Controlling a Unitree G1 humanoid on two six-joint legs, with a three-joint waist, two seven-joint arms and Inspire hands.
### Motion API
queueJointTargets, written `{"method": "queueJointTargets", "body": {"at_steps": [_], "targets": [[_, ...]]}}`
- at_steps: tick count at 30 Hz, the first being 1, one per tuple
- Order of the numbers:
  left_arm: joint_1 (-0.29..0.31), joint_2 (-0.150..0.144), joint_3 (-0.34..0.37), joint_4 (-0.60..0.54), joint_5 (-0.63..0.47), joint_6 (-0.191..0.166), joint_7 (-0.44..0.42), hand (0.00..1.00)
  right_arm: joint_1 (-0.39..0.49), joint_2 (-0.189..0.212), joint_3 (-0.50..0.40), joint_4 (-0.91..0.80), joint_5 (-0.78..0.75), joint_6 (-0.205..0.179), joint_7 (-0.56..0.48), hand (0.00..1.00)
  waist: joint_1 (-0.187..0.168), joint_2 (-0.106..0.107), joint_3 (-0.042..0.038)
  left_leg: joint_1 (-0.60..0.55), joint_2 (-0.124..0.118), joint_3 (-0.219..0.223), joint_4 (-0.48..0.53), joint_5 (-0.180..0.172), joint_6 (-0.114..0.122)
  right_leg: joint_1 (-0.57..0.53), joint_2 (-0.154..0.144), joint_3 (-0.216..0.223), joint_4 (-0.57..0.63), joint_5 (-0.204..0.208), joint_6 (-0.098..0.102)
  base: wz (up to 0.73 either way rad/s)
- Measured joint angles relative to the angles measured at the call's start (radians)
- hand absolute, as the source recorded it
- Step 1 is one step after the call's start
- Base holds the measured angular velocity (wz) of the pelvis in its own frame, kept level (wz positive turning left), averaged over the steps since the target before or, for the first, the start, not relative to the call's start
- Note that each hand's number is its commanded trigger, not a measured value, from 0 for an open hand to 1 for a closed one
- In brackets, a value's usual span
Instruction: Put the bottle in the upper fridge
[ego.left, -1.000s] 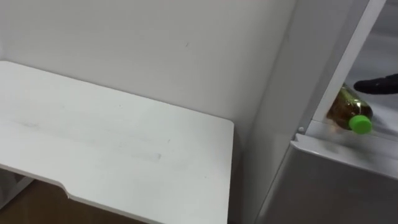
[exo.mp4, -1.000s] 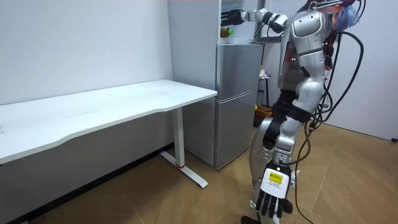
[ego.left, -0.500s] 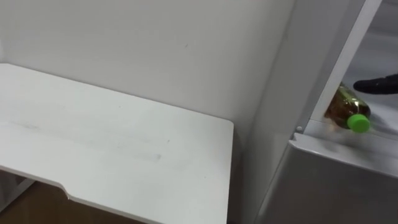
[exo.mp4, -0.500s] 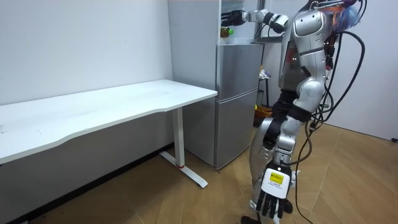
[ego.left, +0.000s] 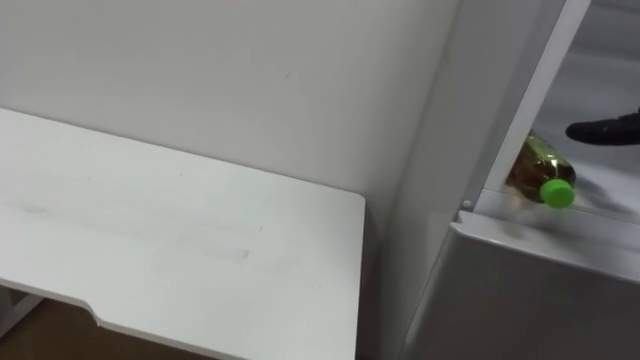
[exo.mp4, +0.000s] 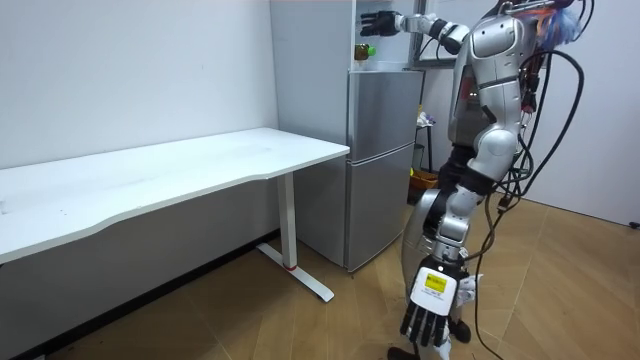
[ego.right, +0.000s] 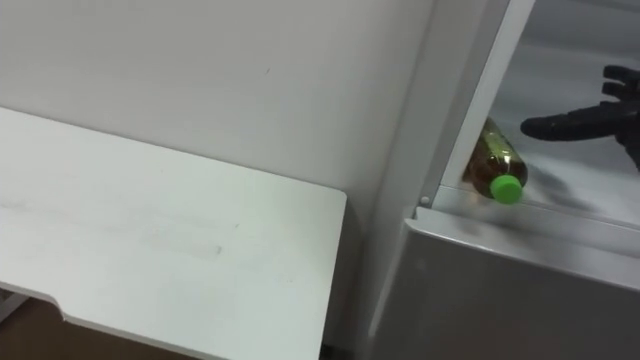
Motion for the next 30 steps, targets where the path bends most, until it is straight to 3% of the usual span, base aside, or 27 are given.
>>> {"method": "queueJointTargets", "body": {"at_steps": [4, 9, 14, 17, 19, 23, 25, 30], "targets": [[0.0, 0.0, 0.0, -0.001, 0.0, -0.02, 0.008, 0.0, 0.048, 0.0, -0.028, -0.091, 0.002, -0.024, -0.039, 0.0, 0.001, 0.001, -0.0011, 0.003, 0.001, 0.004, -0.002, 0.0, 0.0, 0.001, 0.0, 0.007, 0.0, 0.0, 0.0, -0.02], [0.002, 0.0, 0.001, -0.001, 0.0, -0.021, 0.009, 0.0, 0.087, 0.0, -0.044, -0.161, 0.011, -0.034, -0.079, 0.0, -0.002, 0.004, 0.0003, 0.005, 0.001, 0.011, -0.003, 0.0, 0.0, 0.0, 0.001, 0.016, 0.0, 0.0, 0.0, -0.04], [0.007, 0.0, 0.003, 0.0, 0.001, -0.022, 0.013, 0.0, 0.121, 0.0, -0.128, -0.289, 0.039, -0.042, -0.136, 0.0, -0.012, 0.012, 0.0002, 0.001, 0.001, 0.011, -0.004, 0.0, 0.0, 0.0, 0.001, 0.019, 0.0, 0.0, 0.0, 0.0], [0.007, 0.0, 0.002, 0.0, 0.001, -0.033, 0.014, 0.0, 0.149, 0.001, -0.155, -0.352, 0.034, -0.074, -0.191, 0.0, -0.011, 0.023, 0.0077, 0.013, 0.002, 0.017, -0.008, 0.0, 0.0, 0.008, 0.002, 0.028, 0.0, 0.0, 0.0, -0.04], [0.003, -0.001, -0.001, 0.001, 0.0, -0.037, 0.016, 0.0, 0.2, 0.003, -0.172, -0.407, 0.029, -0.103, -0.22, 0.0, -0.011, 0.027, 0.0109, 0.018, 0.002, 0.022, -0.011, -0.001, 0.0, 0.01, 0.002, 0.044, -0.001, 0.0, 0.0, -0.07], [0.001, -0.005, -0.015, 0.0, -0.008, -0.039, 0.02, 0.0, 0.304, 0.009, -0.216, -0.491, 0.02, -0.117, -0.254, 0.0, -0.012, 0.037, 0.0141, 0.016, 0.003, 0.03, -0.011, -0.001, 0.0, 0.003, 0.003, 0.053, 0.0, 0.0, 0.0, -0.08], [0.005, -0.015, -0.018, 0.0, -0.008, -0.039, 0.03, 0.0, 0.396, 0.051, -0.258, -0.589, -0.041, -0.121, -0.268, 0.0, -0.011, 0.048, 0.0127, 0.018, 0.004, 0.043, -0.014, 0.0, 0.0, -0.004, 0.004, 0.074, 0.0, 0.0, 0.0, -0.15], [-0.001, -0.025, -0.043, 0.005, -0.007, -0.055, 0.054, 0.0, 0.512, 0.091, -0.265, -0.691, -0.105, -0.127, -0.289, 0.0, -0.011, 0.072, 0.0149, 0.03, 0.005, 0.062, -0.024, 0.0, 0.0, -0.006, 0.004, 0.093, 0.0, 0.001, -0.002, -0.13]]}}
